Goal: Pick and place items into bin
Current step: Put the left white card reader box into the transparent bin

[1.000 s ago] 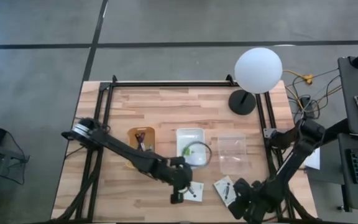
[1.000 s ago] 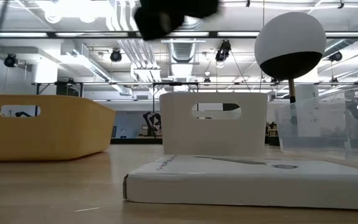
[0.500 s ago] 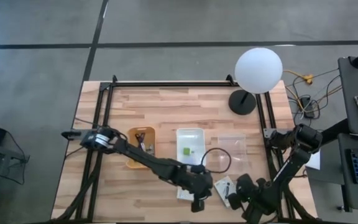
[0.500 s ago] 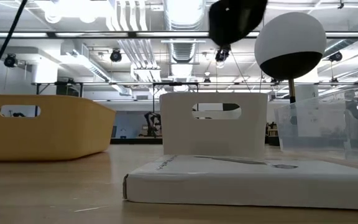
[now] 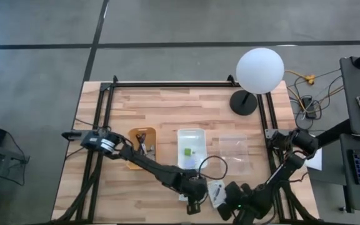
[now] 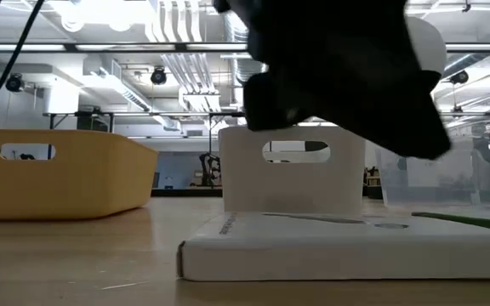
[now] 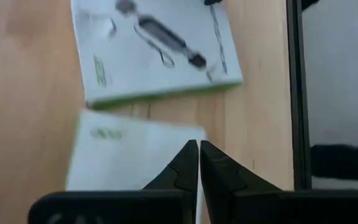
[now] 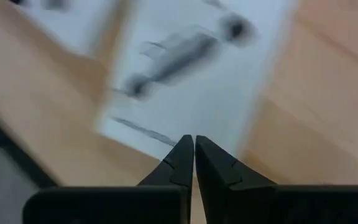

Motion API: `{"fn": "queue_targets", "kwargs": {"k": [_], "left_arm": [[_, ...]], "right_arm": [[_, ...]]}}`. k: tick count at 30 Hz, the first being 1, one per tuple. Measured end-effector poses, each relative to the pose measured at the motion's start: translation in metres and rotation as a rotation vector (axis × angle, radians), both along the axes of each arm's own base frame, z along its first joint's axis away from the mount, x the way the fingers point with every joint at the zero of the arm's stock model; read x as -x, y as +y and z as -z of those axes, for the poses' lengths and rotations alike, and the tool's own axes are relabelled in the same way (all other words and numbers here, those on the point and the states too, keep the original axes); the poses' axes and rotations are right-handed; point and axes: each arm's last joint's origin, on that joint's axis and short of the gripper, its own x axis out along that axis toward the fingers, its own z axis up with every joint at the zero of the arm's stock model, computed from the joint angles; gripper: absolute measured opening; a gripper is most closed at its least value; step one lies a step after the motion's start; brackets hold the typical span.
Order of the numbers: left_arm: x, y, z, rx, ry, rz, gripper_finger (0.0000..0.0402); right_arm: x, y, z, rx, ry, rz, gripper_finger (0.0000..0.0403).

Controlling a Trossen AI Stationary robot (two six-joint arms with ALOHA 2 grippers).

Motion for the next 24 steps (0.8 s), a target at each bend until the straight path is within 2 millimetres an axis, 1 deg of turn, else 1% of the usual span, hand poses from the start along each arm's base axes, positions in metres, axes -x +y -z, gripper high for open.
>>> {"fn": "queue_targets", "kwargs": {"k": [3, 6, 9, 11, 15, 16, 18, 20, 24], "left_arm": [[0.010, -0.007, -0.004, -0.042, 0.036, 0.004, 0.0000], [0.020, -0.014, -0.002, -0.072, 0.089, 0.012, 0.0000], [0.028, -0.020, 0.000, -0.090, 0.121, -0.047, 0.0000], [0.033, -0.024, -0.002, -0.115, 0.120, -0.088, 0.0000], [0.048, -0.030, -0.015, -0.190, 0.100, -0.188, 0.0000], [0.052, -0.030, -0.015, -0.217, 0.107, -0.215, 0.0000], [0.059, -0.031, -0.011, -0.245, 0.138, -0.237, 0.0000], [0.064, -0.033, -0.001, -0.249, 0.166, -0.252, 0.0000], [0.064, -0.035, 0.016, -0.197, 0.133, -0.265, 0.0000]], "right_arm": [[-0.012, 0.002, -0.006, 0.009, -0.110, -0.068, 0.0009], [-0.016, 0.004, -0.011, 0.022, -0.189, -0.109, 0.0009], [-0.017, 0.005, -0.012, 0.025, -0.198, -0.134, 0.0009], [-0.018, 0.007, -0.012, 0.029, -0.210, -0.166, 0.0009], [-0.027, 0.010, -0.014, 0.084, -0.259, -0.332, 0.0009], [-0.030, 0.009, -0.015, 0.104, -0.269, -0.370, 0.0009], [-0.037, 0.003, -0.015, 0.163, -0.266, -0.442, 0.0009], [-0.045, -0.005, -0.015, 0.231, -0.254, -0.511, 0.0009], [-0.062, -0.022, -0.015, 0.320, -0.229, -0.597, 0.0009]]}}
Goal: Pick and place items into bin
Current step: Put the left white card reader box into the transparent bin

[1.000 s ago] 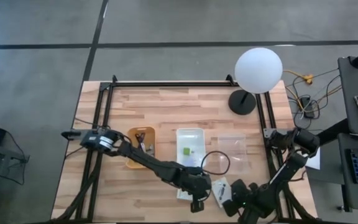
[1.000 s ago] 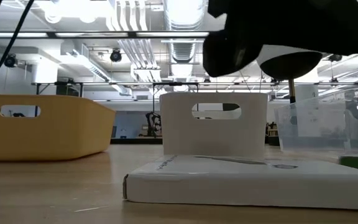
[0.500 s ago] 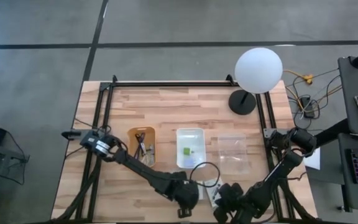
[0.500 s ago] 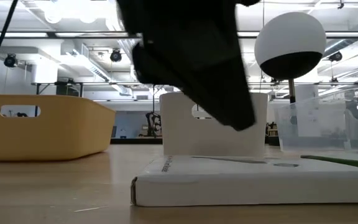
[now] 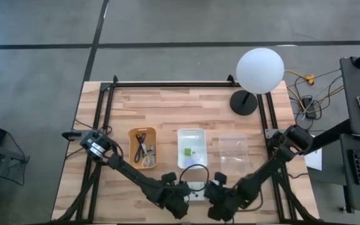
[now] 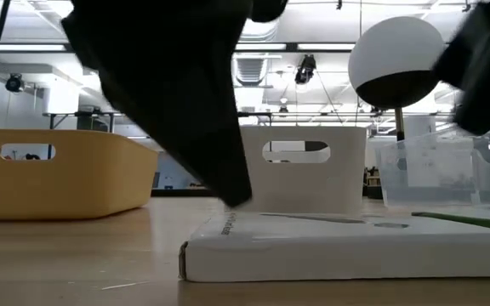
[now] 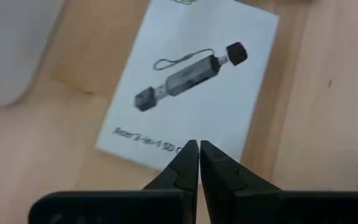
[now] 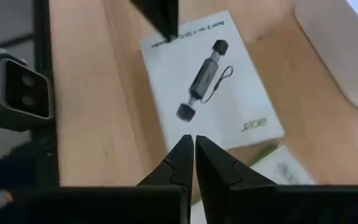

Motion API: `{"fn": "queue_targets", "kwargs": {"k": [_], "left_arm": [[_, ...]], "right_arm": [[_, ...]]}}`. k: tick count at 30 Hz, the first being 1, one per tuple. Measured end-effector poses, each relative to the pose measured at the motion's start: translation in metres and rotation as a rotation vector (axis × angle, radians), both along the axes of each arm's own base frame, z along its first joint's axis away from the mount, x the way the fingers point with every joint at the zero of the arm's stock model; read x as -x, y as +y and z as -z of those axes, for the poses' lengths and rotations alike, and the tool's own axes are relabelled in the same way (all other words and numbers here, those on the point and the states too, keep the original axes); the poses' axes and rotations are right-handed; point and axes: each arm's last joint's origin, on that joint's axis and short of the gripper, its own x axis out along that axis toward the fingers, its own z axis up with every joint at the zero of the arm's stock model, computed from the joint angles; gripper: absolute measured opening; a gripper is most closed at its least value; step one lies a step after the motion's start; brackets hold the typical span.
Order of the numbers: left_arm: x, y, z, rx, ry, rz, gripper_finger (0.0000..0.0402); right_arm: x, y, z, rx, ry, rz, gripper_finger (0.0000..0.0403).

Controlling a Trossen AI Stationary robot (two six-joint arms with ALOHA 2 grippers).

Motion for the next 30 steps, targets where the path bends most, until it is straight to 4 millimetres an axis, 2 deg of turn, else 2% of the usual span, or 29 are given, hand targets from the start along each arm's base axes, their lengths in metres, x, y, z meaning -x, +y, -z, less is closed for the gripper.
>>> {"fn": "queue_targets", "kwargs": {"k": [5, 12, 20, 24, 27, 30], "left_arm": [[0.004, 0.002, 0.014, 0.038, 0.010, -0.031, 0.0000], [0.020, -0.002, 0.023, 0.034, 0.043, -0.055, 0.0000], [0.047, -0.001, 0.008, 0.031, 0.070, -0.109, 0.0000], [0.061, -0.003, -0.020, 0.022, -0.033, -0.139, 0.0000], [0.076, 0.006, -0.041, -0.048, -0.124, -0.236, 0.0000], [0.084, 0.022, -0.034, -0.098, -0.117, -0.304, 0.0000]], "right_arm": [[-0.013, -0.014, 0.002, -0.070, 0.098, -0.069, 0.0009], [-0.012, -0.013, 0.003, -0.152, 0.164, -0.113, 0.0009], [-0.021, -0.018, 0.002, -0.171, 0.125, -0.102, 0.0011], [-0.034, -0.025, -0.001, -0.209, 0.053, -0.087, 0.0023], [-0.043, -0.031, -0.004, -0.217, 0.001, -0.093, 0.0034], [-0.050, -0.040, -0.005, -0.240, 0.008, -0.077, 0.0042]]}}
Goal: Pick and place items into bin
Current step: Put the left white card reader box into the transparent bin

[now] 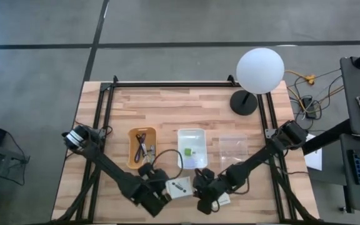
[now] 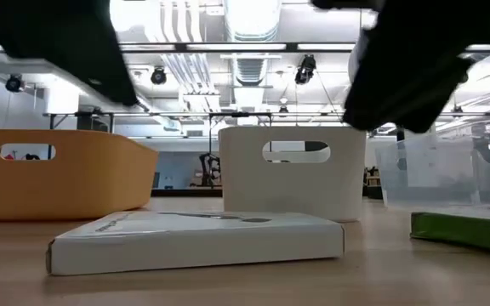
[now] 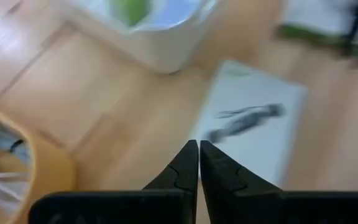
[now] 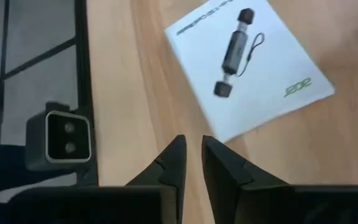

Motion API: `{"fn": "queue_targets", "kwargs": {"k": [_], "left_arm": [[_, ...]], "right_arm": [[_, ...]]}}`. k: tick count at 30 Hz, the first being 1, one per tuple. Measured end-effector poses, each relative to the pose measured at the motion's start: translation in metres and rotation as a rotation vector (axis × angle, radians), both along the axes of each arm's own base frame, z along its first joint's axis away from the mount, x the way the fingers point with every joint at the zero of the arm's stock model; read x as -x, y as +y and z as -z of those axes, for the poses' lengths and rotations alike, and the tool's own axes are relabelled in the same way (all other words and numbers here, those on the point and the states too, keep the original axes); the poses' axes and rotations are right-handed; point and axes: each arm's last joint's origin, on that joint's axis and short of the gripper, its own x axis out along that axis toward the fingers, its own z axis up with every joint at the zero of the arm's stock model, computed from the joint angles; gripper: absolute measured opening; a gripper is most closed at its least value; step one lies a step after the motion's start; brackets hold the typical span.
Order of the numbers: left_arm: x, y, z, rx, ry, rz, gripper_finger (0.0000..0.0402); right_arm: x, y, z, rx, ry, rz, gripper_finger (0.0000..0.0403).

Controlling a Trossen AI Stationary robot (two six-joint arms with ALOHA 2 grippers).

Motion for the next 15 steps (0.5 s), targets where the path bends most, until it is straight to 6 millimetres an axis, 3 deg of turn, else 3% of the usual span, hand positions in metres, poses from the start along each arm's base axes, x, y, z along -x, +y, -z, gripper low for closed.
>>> {"fn": "queue_targets", "kwargs": {"k": [7, 11, 15], "left_arm": [[-0.019, 0.012, 0.025, 0.156, -0.112, 0.103, 0.0000], [-0.017, 0.025, 0.032, 0.085, -0.100, -0.011, 0.0000], [-0.019, 0.034, 0.035, 0.070, -0.067, -0.004, 0.0000]], "right_arm": [[-0.006, -0.005, -0.001, -0.061, 0.005, -0.007, 0.0044], [-0.005, -0.003, -0.002, -0.100, 0.016, 0.015, 0.0044], [-0.002, 0.000, 0.000, -0.109, 0.023, 0.020, 0.0043]]}}
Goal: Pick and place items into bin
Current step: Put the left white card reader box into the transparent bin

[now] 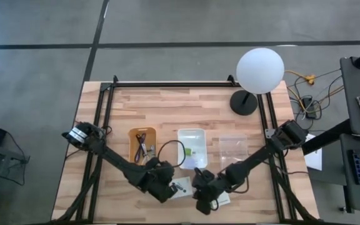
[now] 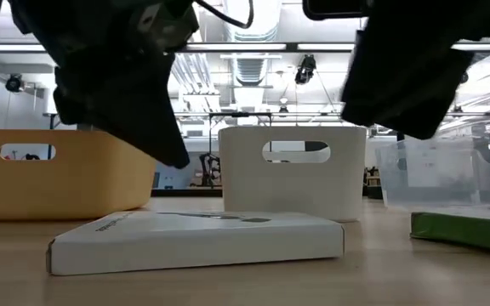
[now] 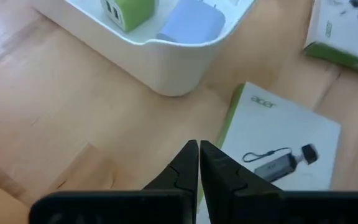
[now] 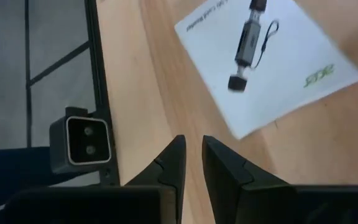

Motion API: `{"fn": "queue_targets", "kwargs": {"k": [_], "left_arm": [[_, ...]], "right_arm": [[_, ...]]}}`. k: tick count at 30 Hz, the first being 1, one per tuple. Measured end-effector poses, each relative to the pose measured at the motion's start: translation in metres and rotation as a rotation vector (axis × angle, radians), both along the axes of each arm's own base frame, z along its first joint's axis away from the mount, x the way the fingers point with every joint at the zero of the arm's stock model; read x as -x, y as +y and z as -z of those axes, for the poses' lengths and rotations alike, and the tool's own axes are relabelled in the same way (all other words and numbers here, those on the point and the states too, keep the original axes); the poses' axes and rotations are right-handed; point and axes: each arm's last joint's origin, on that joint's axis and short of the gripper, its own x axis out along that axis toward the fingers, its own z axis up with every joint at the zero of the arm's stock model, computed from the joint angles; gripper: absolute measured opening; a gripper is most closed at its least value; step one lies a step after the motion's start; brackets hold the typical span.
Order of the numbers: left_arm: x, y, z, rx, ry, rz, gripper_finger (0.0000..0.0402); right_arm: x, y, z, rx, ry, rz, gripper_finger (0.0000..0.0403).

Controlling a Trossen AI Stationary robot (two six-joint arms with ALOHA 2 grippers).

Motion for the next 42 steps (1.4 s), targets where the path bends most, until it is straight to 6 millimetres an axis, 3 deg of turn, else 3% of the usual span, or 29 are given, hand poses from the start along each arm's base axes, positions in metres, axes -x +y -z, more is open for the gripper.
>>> {"fn": "queue_targets", "kwargs": {"k": [4, 11, 17, 26, 36, 42], "left_arm": [[-0.004, 0.005, 0.008, 0.021, 0.054, 0.029, 0.0000], [-0.012, 0.003, 0.025, 0.127, 0.129, 0.077, 0.0000], [-0.014, -0.004, 0.017, 0.190, 0.127, 0.112, 0.0000], [-0.014, -0.021, 0.003, 0.210, 0.092, 0.157, 0.0000], [-0.014, -0.023, -0.021, 0.043, 0.156, 0.228, 0.0000], [-0.015, -0.028, -0.024, 0.053, 0.132, 0.240, 0.0000]], "right_arm": [[0.002, 0.000, 0.005, -0.050, 0.035, 0.035, 0.0043], [-0.007, 0.006, 0.032, -0.110, 0.102, 0.028, 0.0043], [-0.017, 0.014, 0.028, -0.105, 0.053, -0.011, 0.0043], [-0.026, 0.000, 0.027, 0.008, 0.007, 0.028, 0.0043], [-0.026, -0.004, 0.023, 0.199, 0.002, -0.066, 0.0043], [-0.015, 0.014, 0.019, 0.357, -0.032, -0.229, 0.0043]]}}
